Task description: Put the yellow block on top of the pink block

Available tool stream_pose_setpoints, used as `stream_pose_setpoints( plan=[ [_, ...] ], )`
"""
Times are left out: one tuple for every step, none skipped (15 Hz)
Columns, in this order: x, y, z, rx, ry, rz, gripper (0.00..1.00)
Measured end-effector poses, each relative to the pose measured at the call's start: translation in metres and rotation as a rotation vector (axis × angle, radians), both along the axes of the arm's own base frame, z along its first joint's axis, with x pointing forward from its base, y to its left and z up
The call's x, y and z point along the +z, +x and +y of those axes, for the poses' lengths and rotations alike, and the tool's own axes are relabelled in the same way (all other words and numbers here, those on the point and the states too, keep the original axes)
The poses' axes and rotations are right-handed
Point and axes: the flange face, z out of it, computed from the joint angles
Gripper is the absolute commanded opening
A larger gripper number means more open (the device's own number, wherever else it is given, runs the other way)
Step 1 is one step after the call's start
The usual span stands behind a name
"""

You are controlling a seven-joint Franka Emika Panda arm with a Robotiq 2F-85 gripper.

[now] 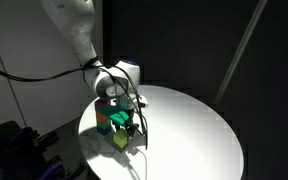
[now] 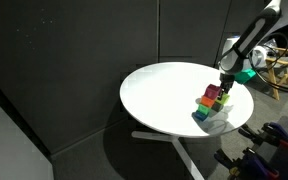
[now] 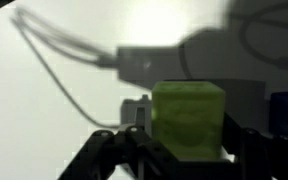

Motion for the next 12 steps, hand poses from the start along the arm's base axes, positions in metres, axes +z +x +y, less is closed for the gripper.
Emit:
stream_pose_setpoints(
  plan=[
    [-0.0011,0.0006,-0.0001,0.002,-0.001,0.001,0.33],
    [-0.0015,0.0016,0.0003,0.003,-0.001,0.001,0.31],
    [-0.0022,0.0024,0.0005,0.006,-0.002,0.002,0.30],
    [-0.0030,0.0028,0.0006,0.009,-0.003,0.004,0.27],
    [-0.0033,0.0031,0.0009,0.011,-0.003,0.004,0.27],
    [-0.0032,0.0035,0.0011,0.013,-0.004,0.004,0.27],
    [-0.0029,0.0040,0.0013,0.016,-0.005,0.004,0.27],
    [-0.0023,0.0047,0.0014,0.020,-0.008,0.003,0.25],
    [-0.0015,0.0056,0.0013,0.026,-0.012,0.003,0.25],
    [-0.0003,0.0064,0.0008,0.031,-0.015,0.001,0.25],
    [0.0018,0.0074,0.0003,0.034,-0.018,-0.001,0.25],
    [0.0048,0.0086,-0.0003,0.036,-0.020,-0.004,0.25]
  ],
)
